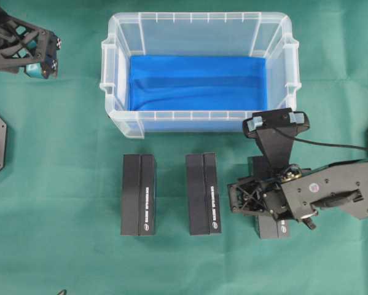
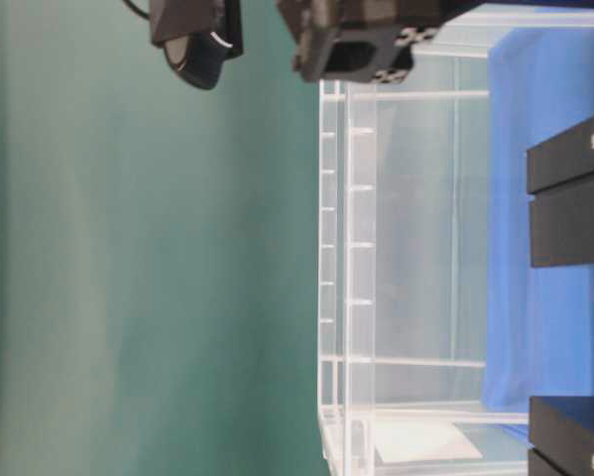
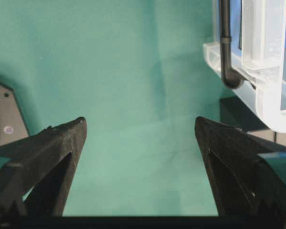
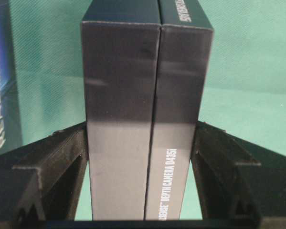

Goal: Take out the box from the case.

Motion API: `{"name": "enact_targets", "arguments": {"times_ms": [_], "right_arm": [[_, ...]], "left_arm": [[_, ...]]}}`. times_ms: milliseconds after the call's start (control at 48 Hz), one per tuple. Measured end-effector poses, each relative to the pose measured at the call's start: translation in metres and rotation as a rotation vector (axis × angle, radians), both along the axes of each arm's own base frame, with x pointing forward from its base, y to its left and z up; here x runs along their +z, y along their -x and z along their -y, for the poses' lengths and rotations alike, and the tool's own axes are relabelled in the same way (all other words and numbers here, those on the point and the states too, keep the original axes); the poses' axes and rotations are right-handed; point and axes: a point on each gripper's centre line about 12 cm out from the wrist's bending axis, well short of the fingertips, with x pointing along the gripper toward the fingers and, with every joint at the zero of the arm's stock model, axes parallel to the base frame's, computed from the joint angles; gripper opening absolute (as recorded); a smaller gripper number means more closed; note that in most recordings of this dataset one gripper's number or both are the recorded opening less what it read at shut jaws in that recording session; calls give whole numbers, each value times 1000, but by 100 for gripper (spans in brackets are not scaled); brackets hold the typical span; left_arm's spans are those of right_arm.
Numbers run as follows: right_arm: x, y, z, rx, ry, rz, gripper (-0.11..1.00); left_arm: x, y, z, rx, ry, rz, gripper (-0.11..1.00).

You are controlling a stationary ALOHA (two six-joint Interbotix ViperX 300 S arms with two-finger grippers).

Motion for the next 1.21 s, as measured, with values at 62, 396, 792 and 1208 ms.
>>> {"name": "enact_targets", "arguments": {"times_ms": [62,396,792,1208], "right_arm": [[-1,0,0,-1,-2,4,65],[-3,-2,-1,3,-17,44,65],[-1,-1,0,6,-14,52,90],[32,1,2,-3,-17,74,90]], "left_arm": [[-1,0,0,1,1,-1,90],[-1,0,0,0,0,-1,90],[-1,0,0,1,1,-1,90],[0,0,0,1,0,0,90]]}}
